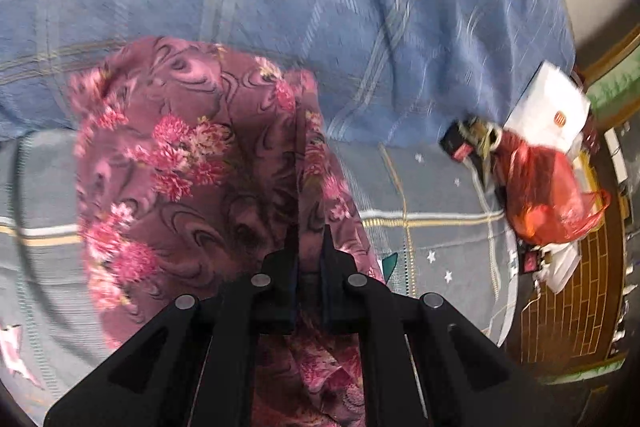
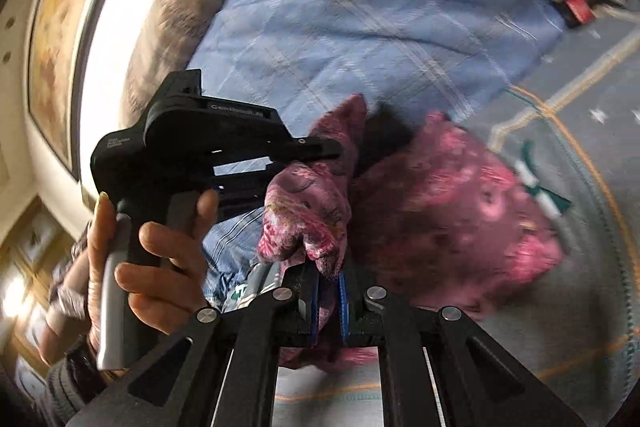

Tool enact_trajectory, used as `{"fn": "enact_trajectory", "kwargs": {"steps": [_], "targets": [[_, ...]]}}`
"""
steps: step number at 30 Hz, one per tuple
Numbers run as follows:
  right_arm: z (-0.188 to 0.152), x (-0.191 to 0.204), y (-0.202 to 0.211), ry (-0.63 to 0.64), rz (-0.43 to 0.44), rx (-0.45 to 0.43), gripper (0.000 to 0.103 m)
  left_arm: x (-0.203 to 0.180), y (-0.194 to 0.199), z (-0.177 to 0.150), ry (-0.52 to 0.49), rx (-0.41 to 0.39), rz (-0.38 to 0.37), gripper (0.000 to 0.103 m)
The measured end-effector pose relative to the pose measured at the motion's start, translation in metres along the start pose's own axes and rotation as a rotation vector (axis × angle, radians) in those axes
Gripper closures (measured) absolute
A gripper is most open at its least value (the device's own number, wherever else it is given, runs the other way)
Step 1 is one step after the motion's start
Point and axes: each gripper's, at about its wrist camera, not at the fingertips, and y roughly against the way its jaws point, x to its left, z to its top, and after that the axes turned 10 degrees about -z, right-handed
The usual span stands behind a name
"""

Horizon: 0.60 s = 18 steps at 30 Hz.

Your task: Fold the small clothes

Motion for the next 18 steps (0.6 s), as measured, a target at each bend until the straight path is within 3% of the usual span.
{"fn": "enact_trajectory", "kwargs": {"steps": [6,13,16,18], "targets": [[-0.006,-0.060,-0.012,-0.157,-0.030,0.080,0.096,0.003,-0.059,-0.013,0.032,0.101,0.036,0.097],[-0.008,-0.071,-0.023,-0.183,-0.024,0.118,0.096,-0.007,-0.056,-0.017,-0.007,0.082,0.079,0.097],[-0.006,-0.076,-0.020,-0.212,-0.007,0.150,0.096,-0.013,-0.051,-0.021,-0.032,0.065,0.093,0.090],[-0.004,-0.079,-0.015,-0.212,-0.009,0.166,0.089,-0.020,-0.044,-0.025,-0.069,0.050,0.116,0.082]]}}
